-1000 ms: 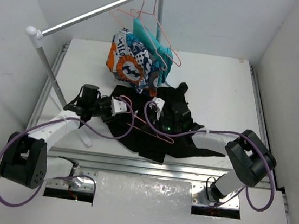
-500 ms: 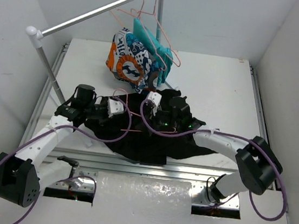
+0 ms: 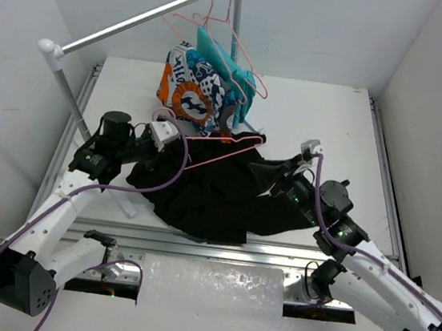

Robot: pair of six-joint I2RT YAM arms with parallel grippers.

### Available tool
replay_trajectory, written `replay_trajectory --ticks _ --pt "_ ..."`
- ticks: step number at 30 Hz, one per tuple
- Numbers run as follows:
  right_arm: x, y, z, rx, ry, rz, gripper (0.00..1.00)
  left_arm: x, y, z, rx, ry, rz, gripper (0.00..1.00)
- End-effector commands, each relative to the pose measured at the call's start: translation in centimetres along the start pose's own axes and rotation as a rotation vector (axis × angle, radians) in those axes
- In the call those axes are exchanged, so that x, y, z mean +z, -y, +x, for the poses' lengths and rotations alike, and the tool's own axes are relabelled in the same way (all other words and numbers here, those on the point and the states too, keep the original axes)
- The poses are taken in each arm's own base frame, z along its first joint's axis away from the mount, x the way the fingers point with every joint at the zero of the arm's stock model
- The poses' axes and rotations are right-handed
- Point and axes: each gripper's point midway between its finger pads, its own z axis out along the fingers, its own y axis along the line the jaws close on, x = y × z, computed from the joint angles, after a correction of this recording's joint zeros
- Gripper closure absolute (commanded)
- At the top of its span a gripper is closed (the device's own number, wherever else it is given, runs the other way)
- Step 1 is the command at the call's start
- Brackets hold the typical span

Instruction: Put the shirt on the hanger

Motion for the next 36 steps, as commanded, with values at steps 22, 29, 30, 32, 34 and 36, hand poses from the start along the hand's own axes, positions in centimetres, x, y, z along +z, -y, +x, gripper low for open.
replay_trajectory --ticks 22,29,30,32,34,36 --pt "9.7 -2.0 19.4 0.457 -0.254 -0.069 0.21 -1.9 -1.1 -6.7 -0.032 0.168 -0.058 1.00" --pt "11.9 -2.3 21.7 0.495 -0.312 -0.080 0.19 -1.9 -1.0 -7.3 -0.037 0.187 -0.045 1.00" --pt "12.0 -2.0 22.0 0.493 -0.321 -0.063 0.18 -1.9 -1.0 -7.4 -0.038 0.189 -0.044 1.00" --pt "12.1 -1.0 22.6 0.505 -0.329 -0.027 0.16 -2.1 -1.0 -7.8 -0.034 0.195 -0.043 1.00" --pt "12.0 -0.6 23.0 0.543 -0.332 -0.015 0.15 -2.1 -1.0 -8.0 -0.034 0.198 -0.043 1.00" --pt "12.2 -0.4 23.0 0.572 -0.321 -0.025 0.15 -2.2 -1.0 -8.3 -0.032 0.206 -0.039 1.00"
